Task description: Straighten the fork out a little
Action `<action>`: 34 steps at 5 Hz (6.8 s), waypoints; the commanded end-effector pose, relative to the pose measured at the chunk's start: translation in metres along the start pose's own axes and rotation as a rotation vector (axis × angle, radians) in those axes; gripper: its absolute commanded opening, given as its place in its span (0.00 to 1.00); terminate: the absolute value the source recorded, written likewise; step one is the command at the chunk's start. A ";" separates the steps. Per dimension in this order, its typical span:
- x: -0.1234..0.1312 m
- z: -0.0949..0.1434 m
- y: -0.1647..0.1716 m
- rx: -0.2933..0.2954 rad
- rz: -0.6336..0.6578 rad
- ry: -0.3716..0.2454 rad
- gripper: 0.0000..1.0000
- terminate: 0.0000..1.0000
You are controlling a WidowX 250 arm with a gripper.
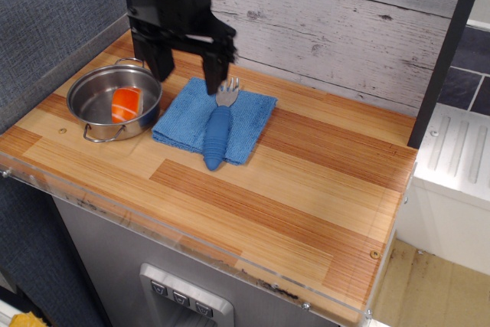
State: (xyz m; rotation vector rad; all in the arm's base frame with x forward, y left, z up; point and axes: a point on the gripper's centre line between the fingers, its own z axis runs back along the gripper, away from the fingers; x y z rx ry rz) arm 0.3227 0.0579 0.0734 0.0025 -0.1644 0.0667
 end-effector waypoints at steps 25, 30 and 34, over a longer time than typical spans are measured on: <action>0.010 -0.037 -0.018 0.040 -0.116 0.097 0.00 0.00; 0.018 0.007 -0.008 0.023 -0.048 0.006 1.00 0.00; 0.021 0.048 -0.007 -0.054 -0.073 -0.066 1.00 1.00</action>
